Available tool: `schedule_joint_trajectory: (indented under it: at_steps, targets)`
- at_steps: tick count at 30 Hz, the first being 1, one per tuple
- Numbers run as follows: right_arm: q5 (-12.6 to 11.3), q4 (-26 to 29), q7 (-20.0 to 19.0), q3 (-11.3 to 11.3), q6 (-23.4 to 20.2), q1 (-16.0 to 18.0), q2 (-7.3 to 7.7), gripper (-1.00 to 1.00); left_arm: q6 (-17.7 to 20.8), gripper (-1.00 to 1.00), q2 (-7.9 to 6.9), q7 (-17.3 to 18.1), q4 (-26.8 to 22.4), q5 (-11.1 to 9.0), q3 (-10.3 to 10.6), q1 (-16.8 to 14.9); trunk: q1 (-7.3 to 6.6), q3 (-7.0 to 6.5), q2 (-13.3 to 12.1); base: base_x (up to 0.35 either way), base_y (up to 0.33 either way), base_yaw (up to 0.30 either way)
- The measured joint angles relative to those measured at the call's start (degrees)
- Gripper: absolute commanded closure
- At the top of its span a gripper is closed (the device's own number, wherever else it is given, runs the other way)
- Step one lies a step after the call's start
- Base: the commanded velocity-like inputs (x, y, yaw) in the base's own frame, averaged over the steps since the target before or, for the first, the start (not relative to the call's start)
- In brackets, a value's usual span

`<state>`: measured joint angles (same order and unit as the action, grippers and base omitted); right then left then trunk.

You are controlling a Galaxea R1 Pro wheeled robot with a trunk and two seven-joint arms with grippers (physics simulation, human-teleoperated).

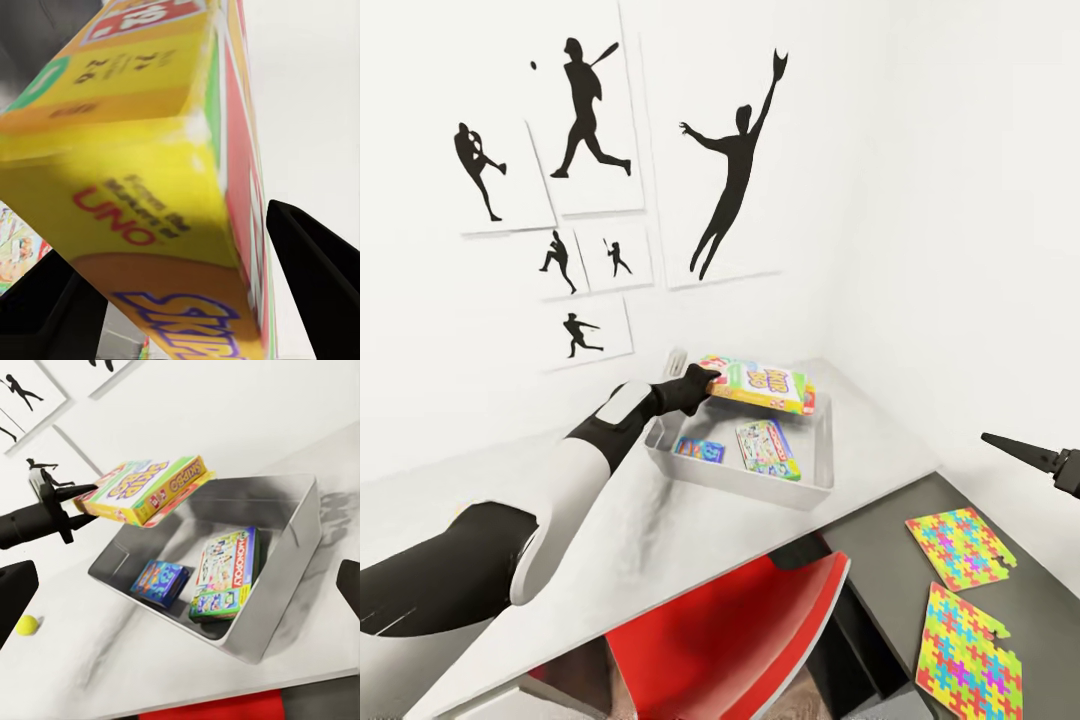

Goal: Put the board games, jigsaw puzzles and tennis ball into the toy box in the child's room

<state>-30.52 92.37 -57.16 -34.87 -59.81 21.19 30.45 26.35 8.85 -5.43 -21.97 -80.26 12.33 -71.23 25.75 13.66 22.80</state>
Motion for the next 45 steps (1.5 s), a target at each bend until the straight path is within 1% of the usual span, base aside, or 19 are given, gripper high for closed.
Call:
schedule_joint_trajectory:
  at_steps: [2, 7, 12, 22, 34, 38, 45]
  targets:
    - [0.0, 0.0, 0.0, 0.01, 0.0, 0.01, 0.03, -1.0, 1.45, 1.0, -0.1, 0.01, 0.01, 0.16, 0.06, -0.38, 0.0, 0.19, 0.0, 0.0, 0.0, 0.0]
    - [0.0, 0.0, 0.0, 0.02, 0.0, 0.01, 0.07, -1.0, 3.2, 1.0, -0.34, 0.16, 0.01, 0.51, 0.12, -0.83, 0.0, 0.66, 0.0, 0.0, 0.0, 0.0]
    - [-0.03, 0.0, -0.08, 0.02, 0.0, 0.03, 0.09, -1.0, 4.19, 1.0, -0.69, 0.48, 0.02, 1.11, 0.1, -1.07, 0.0, 1.13, 0.0, 0.0, 0.0, 0.0]
    - [-0.08, 0.0, -0.27, -0.06, 0.0, 0.02, 0.1, -1.0, 4.85, 1.0, -1.03, 0.59, 0.01, 1.47, 0.12, -1.84, 0.0, 2.06, 0.0, 0.0, 0.0, 0.0]
    - [-0.08, 0.0, -0.33, -0.14, 0.0, 0.02, 0.17, -1.0, 4.71, 1.0, -1.08, 0.33, 0.02, 1.54, 0.05, -2.08, 0.0, 3.19, 0.0, 0.0, 0.0, 0.0]
    - [-0.1, 0.0, -0.35, -0.16, 0.0, 0.02, 0.44, -1.0, 4.54, 1.0, -1.05, 0.07, 0.07, 1.44, -0.05, -2.13, 0.0, 3.56, 0.0, 0.0, 0.0, 0.0]
    - [-0.27, 0.0, -0.35, -0.22, 0.0, 0.02, 0.97, -1.0, 4.39, 1.0, -0.86, -0.79, 0.78, 0.63, -0.54, -2.52, 0.0, 4.22, 0.01, 0.0, 0.0, 0.0]
